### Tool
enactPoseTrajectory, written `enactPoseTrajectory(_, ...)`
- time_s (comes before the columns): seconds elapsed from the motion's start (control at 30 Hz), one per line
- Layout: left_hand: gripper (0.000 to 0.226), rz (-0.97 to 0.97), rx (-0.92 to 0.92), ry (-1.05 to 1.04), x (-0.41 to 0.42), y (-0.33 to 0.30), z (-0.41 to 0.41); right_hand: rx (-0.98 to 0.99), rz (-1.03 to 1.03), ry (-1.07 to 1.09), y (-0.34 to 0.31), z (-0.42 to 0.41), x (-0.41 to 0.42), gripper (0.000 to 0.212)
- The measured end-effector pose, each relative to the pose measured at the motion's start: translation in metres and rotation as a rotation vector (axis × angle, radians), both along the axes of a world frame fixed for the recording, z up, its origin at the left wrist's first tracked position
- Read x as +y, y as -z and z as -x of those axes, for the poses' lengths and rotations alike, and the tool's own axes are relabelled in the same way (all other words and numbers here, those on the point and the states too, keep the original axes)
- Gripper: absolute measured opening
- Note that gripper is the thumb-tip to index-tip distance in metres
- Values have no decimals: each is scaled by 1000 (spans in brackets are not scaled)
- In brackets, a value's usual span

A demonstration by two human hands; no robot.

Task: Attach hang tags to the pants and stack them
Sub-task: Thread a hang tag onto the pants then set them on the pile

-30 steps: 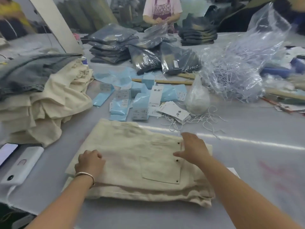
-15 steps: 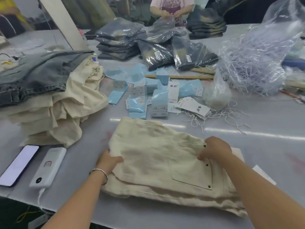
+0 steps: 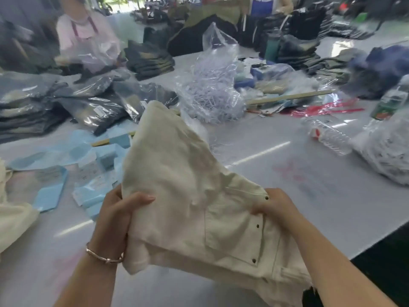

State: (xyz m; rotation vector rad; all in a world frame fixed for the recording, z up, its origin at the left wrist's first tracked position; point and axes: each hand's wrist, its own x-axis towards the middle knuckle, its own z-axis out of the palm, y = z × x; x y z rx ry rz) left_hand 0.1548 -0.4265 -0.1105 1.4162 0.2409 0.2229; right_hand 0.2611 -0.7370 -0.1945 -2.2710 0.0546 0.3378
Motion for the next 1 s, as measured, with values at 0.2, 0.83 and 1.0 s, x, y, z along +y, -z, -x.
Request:
enactPoseTrajectory(0.2, 26, -58, -82, 205, -104, -42, -87, -148, -124, 354, -53, 17, -128, 35)
enactPoseTrajectory(0.83, 35, -877, 216, 383, -246, 79, -272, -106, 285, 368, 33, -111, -280, 37)
enactPoseTrajectory(1.0, 10, -794, 275, 462, -224, 84, -238, -198, 155, 219, 36, -111, -207, 5)
